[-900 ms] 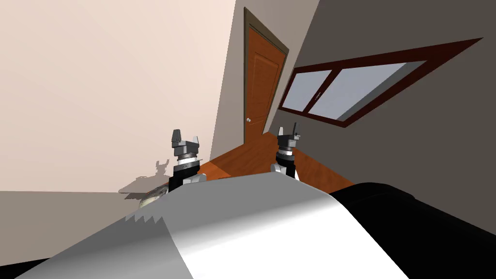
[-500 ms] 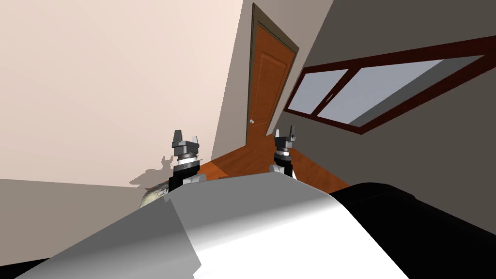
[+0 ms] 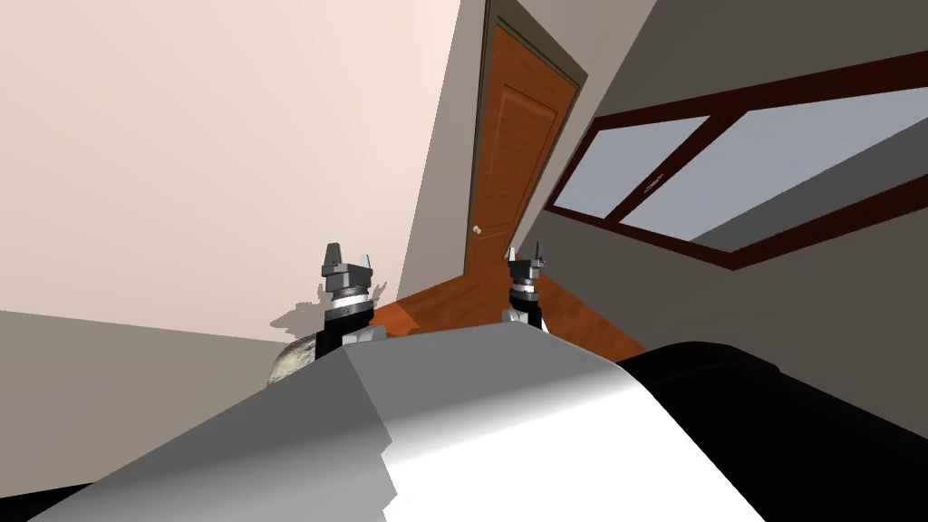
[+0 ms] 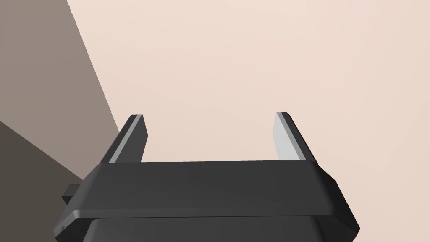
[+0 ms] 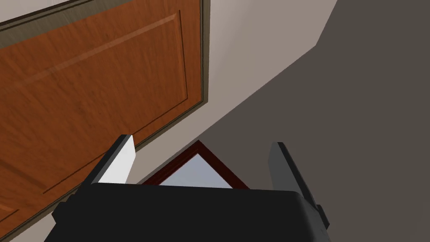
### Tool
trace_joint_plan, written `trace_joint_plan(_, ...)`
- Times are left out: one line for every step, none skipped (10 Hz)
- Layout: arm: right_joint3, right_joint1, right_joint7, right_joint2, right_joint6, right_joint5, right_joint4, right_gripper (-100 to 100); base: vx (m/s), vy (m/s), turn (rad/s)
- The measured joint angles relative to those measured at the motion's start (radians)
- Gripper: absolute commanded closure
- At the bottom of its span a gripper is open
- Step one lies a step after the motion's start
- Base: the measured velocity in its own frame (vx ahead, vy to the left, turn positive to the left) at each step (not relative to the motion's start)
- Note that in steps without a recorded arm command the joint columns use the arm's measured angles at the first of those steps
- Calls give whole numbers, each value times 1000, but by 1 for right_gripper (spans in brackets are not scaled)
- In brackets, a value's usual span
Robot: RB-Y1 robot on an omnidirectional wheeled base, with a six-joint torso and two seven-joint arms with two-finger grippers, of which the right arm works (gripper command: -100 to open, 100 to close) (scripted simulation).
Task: Pull the door open
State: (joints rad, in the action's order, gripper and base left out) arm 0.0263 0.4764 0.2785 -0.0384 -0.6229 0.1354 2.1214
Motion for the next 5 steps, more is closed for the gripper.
trace_joint_plan(6,-4,18,-9,-8,18,-25,-100,124,-95,182)
trace_joint_plan(13,-11,35,-14,-17,32,-51,-100,128,-101,192)
trace_joint_plan(20,-13,56,-23,-22,52,-72,-100,123,-102,175)
trace_joint_plan(25,-20,74,-29,-25,69,-93,-100,107,-90,145)
trace_joint_plan(29,-24,91,-36,-31,83,-113,-100,82,-79,133)
